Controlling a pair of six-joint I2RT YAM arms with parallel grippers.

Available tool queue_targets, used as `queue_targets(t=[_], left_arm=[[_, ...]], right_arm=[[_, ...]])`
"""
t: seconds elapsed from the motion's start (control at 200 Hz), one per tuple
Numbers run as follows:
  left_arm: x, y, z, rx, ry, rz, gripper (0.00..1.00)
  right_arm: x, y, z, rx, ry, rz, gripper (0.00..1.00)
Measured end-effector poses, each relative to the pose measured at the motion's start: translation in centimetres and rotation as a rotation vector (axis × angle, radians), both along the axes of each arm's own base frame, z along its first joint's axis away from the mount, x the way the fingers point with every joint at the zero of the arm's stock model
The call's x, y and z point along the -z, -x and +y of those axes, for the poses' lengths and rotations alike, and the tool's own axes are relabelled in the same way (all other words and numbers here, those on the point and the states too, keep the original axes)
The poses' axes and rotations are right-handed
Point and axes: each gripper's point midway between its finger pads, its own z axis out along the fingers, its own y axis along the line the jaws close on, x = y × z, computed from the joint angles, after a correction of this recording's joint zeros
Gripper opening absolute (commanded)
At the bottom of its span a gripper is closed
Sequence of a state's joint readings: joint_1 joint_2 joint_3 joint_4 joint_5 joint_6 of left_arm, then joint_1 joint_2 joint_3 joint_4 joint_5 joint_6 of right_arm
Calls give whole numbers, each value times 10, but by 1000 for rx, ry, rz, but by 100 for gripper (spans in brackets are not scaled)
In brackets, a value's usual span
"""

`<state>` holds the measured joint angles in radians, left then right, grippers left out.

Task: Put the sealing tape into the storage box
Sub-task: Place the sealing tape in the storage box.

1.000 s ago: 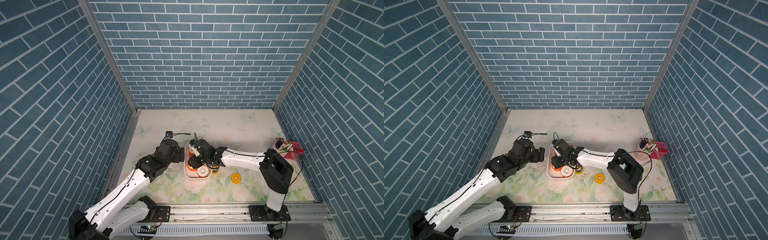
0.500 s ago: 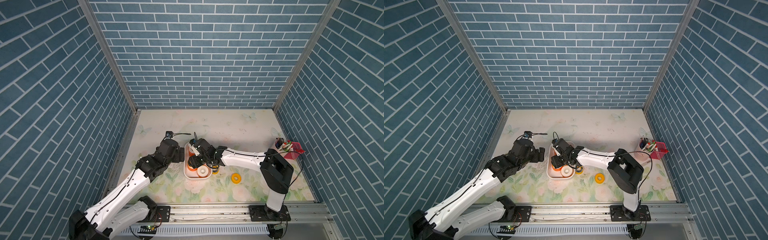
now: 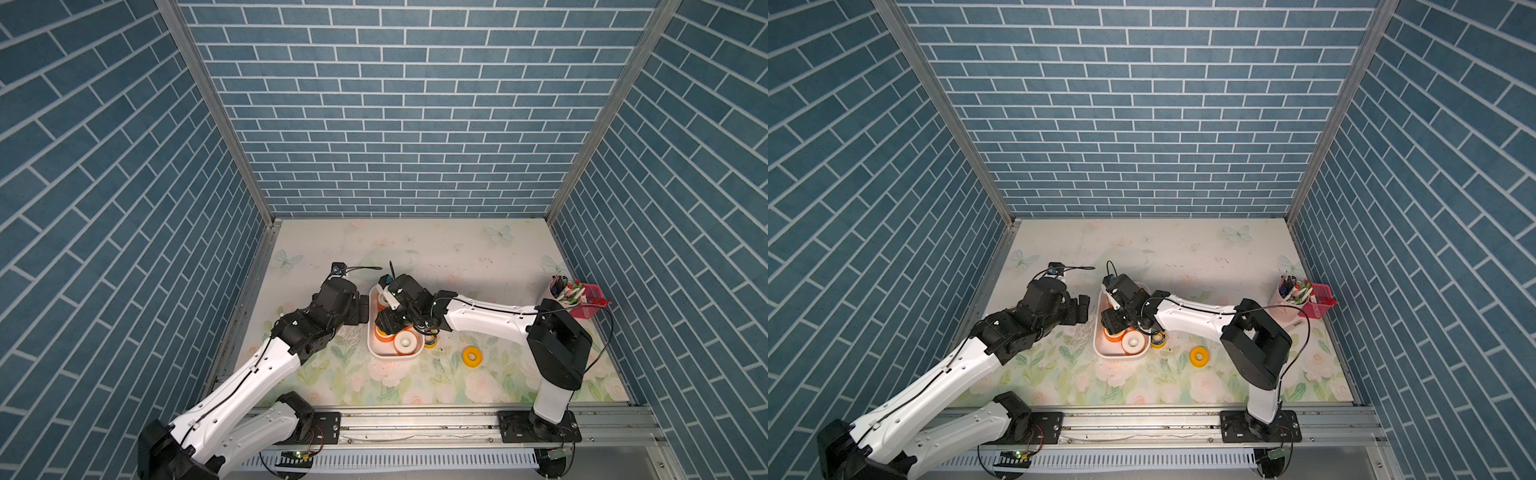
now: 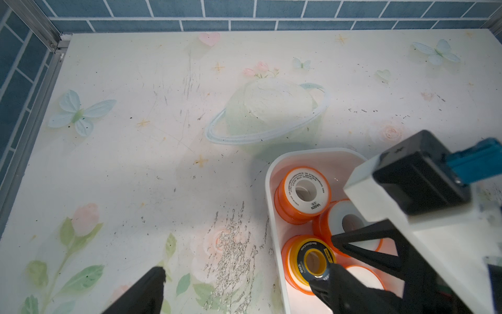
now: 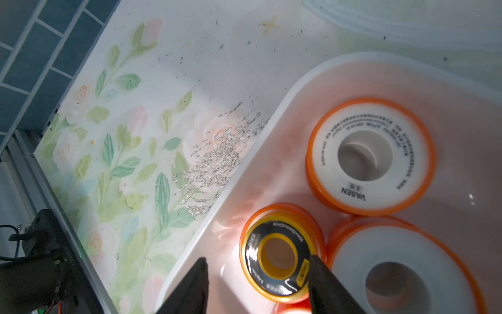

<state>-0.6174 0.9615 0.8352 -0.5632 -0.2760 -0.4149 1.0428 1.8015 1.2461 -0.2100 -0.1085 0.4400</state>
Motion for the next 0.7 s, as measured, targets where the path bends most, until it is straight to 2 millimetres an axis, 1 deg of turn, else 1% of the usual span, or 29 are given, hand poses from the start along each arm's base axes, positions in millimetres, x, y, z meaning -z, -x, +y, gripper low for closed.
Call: queue_targets(t=[0.09, 0.175, 0.26, 0.335, 0.42, 0.545, 0.615, 0.7], left_arm=[[0, 0, 0, 0, 0, 0, 97], [0, 0, 0, 0, 1, -1, 97], [-1, 0, 0, 1, 4, -4, 97], [-3, 1, -1, 6, 11, -7, 97], [-4, 2, -2, 13, 17, -8, 96], [-5, 3, -7, 38, 36, -7, 94], [-6, 5, -12, 62, 58, -1, 91], [-6, 7, -22, 96, 85, 7, 91]], right_arm=[[-13, -1, -3, 11, -21, -28, 59], [-27, -2, -13, 31, -39, -62, 57], [-40, -5, -26, 58, -65, -99, 57], [-49, -7, -43, 89, -91, -127, 56], [-57, -18, -73, 154, -121, -158, 54], [-60, -41, -134, 296, -148, -200, 53], [-62, -54, -171, 392, -158, -228, 53], [-60, -64, -206, 484, -160, -256, 52]])
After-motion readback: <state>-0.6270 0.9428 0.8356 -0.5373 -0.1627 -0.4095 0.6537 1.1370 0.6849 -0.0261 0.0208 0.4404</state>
